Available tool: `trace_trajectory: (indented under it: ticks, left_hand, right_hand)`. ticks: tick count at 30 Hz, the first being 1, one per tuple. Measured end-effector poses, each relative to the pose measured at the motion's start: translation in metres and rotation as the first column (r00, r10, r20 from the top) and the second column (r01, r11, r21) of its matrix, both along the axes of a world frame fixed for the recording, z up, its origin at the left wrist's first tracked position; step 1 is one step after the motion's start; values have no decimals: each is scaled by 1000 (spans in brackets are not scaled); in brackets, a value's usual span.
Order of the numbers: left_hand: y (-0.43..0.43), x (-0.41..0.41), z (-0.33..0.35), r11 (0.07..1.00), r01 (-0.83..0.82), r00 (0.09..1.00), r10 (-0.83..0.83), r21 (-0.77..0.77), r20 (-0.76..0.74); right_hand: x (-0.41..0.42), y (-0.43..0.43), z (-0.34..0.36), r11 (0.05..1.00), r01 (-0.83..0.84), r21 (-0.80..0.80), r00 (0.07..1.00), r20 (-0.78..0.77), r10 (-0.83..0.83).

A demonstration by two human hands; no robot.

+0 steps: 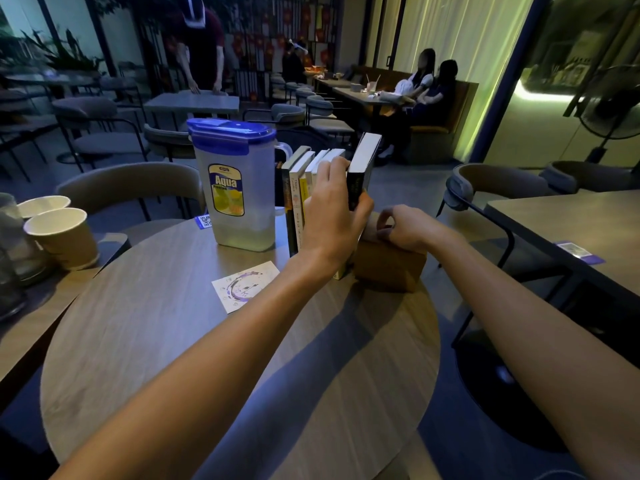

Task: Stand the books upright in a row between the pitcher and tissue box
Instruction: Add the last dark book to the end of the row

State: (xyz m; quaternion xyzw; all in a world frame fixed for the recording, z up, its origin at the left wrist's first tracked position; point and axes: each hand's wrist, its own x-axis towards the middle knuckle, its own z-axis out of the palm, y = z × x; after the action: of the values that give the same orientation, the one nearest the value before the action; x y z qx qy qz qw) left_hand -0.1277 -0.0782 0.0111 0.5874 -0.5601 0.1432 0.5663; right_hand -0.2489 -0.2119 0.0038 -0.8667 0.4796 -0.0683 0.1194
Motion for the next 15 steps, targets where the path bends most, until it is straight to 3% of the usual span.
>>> trace_trajectory:
  ticks: [15]
  left_hand:
    - [-11,2,-32,990,27,999,-24,136,-30]
  right_hand:
    - [1,0,-5,999,-48,16,998,32,48]
